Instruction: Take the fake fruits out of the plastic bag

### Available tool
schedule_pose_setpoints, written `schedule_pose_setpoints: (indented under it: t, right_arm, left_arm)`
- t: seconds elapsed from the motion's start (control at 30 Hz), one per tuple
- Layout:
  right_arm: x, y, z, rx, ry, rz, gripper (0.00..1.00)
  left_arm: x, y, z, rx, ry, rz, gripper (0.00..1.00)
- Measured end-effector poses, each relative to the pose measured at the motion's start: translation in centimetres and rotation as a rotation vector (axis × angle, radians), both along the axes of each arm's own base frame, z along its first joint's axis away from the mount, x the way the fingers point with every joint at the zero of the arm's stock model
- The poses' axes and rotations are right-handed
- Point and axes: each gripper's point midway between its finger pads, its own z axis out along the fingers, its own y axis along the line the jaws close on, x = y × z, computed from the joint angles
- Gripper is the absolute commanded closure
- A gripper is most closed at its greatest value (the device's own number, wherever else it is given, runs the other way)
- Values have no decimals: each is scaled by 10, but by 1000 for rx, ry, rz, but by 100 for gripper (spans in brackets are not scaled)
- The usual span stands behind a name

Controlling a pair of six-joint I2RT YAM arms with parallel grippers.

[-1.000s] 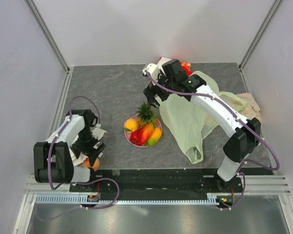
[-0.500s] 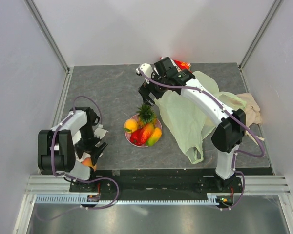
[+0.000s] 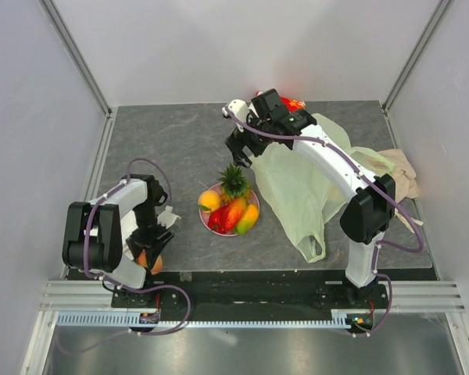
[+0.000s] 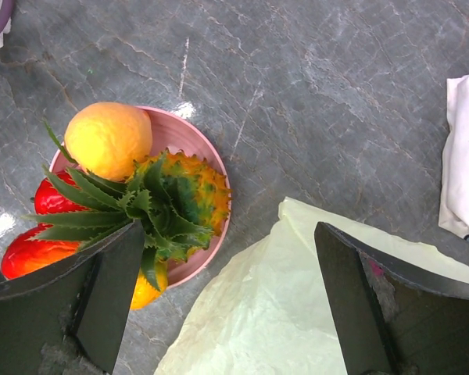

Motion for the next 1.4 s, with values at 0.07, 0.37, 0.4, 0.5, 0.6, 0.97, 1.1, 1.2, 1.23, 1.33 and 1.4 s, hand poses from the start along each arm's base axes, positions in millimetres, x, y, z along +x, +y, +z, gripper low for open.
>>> schedule_pose_setpoints:
  t: [0.07,0.37,0.4,0.5,0.6,0.97,1.1,1.2,1.23,1.33,1.4]
  right_arm:
    - [2,-2,0,-1,-3,-3,2]
    - [6,-7,2,0,-9,-14,2]
    - [7,-7,2,-1,-11,-16,2]
    - [8,-8,2,-6,-15,-19,2]
    - [11,-12,2,-18,-24,-31,2]
    - [20,-35,23,-36,-88,-107,2]
    - [20,-39,32,-35,-111,-120,2]
    - [20,-40,34,-36,-116,-122,2]
    - [20,-40,34,-38,-118,-122,2]
    - [20,-41,35,-38,-121,-124,2]
    - [20,-41,36,-39,-124,-127,2]
  left_arm:
    - [6,-6,1,-25,-20,4,61]
    - [86,-48,35,-234,-270,59,70]
    - [96,-54,42,-269,-304,64,70]
    - [122,-73,62,-375,-387,69,69]
    - [136,-94,79,-474,-436,58,69]
    - [133,-163,91,-655,-414,-68,69]
    - [142,-173,84,-666,-410,-61,69]
    - [149,-177,80,-668,-416,-48,69]
    - [151,-178,79,-670,-416,-42,69]
    - [156,-183,76,-676,-412,-22,67]
    - [159,-187,74,-684,-409,-15,67]
